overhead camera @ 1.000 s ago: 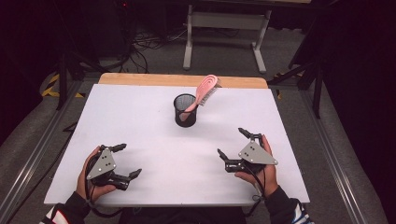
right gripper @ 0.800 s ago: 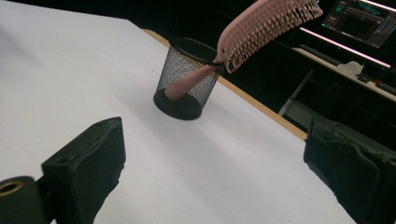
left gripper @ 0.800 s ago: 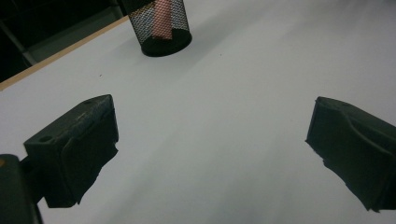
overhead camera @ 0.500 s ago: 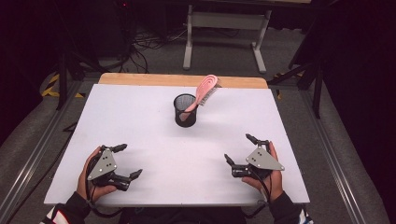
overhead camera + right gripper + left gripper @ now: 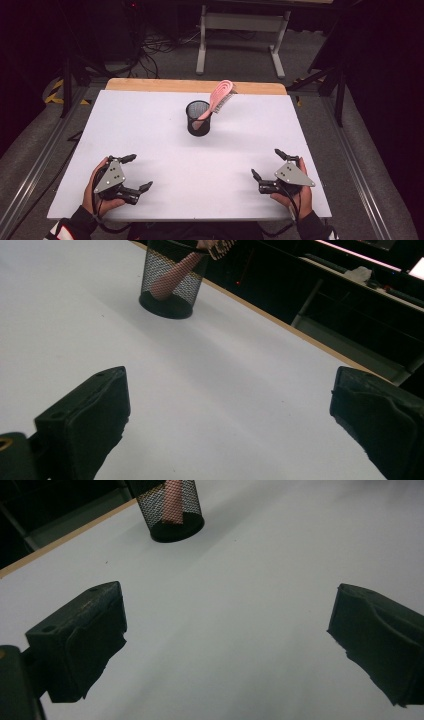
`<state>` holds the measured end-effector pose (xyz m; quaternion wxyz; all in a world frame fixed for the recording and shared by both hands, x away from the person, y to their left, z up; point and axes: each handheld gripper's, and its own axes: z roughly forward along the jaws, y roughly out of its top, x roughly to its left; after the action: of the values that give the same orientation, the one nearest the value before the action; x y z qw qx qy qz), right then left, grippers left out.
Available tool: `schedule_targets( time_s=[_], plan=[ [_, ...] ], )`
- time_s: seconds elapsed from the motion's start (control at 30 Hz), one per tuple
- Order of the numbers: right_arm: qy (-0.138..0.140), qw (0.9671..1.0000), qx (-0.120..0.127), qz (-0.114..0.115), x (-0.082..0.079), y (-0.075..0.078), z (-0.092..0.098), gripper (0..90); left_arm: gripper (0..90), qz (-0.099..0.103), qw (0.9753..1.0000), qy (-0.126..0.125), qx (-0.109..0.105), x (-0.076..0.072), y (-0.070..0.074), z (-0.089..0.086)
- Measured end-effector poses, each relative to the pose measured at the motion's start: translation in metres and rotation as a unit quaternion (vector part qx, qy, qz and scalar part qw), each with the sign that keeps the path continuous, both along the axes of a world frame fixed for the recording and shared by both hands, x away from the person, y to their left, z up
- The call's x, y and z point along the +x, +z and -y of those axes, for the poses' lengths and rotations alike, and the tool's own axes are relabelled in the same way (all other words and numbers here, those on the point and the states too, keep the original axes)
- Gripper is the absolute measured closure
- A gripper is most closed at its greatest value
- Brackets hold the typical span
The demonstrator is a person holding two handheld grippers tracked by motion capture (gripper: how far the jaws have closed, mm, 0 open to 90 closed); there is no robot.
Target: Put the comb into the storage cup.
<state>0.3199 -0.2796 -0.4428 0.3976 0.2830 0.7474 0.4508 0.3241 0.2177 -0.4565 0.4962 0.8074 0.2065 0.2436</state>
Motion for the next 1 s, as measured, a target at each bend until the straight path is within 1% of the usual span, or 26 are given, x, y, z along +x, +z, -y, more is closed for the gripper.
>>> schedule_targets(
  time_s=[0.2,0.33,0.4,0.43,0.57,0.6,0.67,0.73,0.8,1.0],
  plan=[
    [-0.019,0.9998,-0.002,-0.010,-0.006,-0.008,0.016,3.6,3.1,0.001,1.0000,0.002,-0.002,0.001,0.001,0.000],
    [-0.025,0.9996,0.005,-0.013,-0.009,-0.010,0.024,3.7,3.1,0.004,1.0000,0.004,-0.003,0.002,0.002,0.001],
    [-0.024,0.9996,0.006,-0.012,-0.010,-0.010,0.024,3.6,3.1,0.005,1.0000,0.004,0.000,0.002,0.002,0.001],
    [-0.022,0.9997,0.006,-0.010,-0.011,-0.009,0.025,3.6,3.0,0.005,1.0000,0.004,-0.003,0.003,0.002,0.001],
    [-0.021,0.9997,0.002,-0.010,-0.012,-0.011,0.024,3.5,2.9,0.003,1.0000,0.005,-0.006,0.005,0.002,0.000],
    [-0.020,0.9997,0.002,-0.012,-0.012,-0.012,0.024,3.5,2.9,0.004,1.0000,0.005,-0.003,0.005,0.002,0.001],
    [-0.020,0.9997,0.000,-0.015,-0.012,-0.014,0.024,3.5,2.9,0.003,1.0000,0.003,-0.006,0.006,0.002,0.003],
    [-0.020,0.9997,-0.002,-0.015,-0.012,-0.014,0.024,3.5,2.9,0.006,1.0000,-0.001,-0.001,0.006,0.003,0.005],
    [-0.019,0.9998,0.004,-0.010,-0.013,-0.012,0.025,3.6,2.9,0.007,1.0000,-0.002,0.003,0.006,0.002,0.006],
    [-0.016,0.9998,0.008,-0.010,-0.014,-0.012,0.022,3.6,2.9,0.009,1.0000,0.003,-0.002,0.003,0.003,0.002]
  ],
)
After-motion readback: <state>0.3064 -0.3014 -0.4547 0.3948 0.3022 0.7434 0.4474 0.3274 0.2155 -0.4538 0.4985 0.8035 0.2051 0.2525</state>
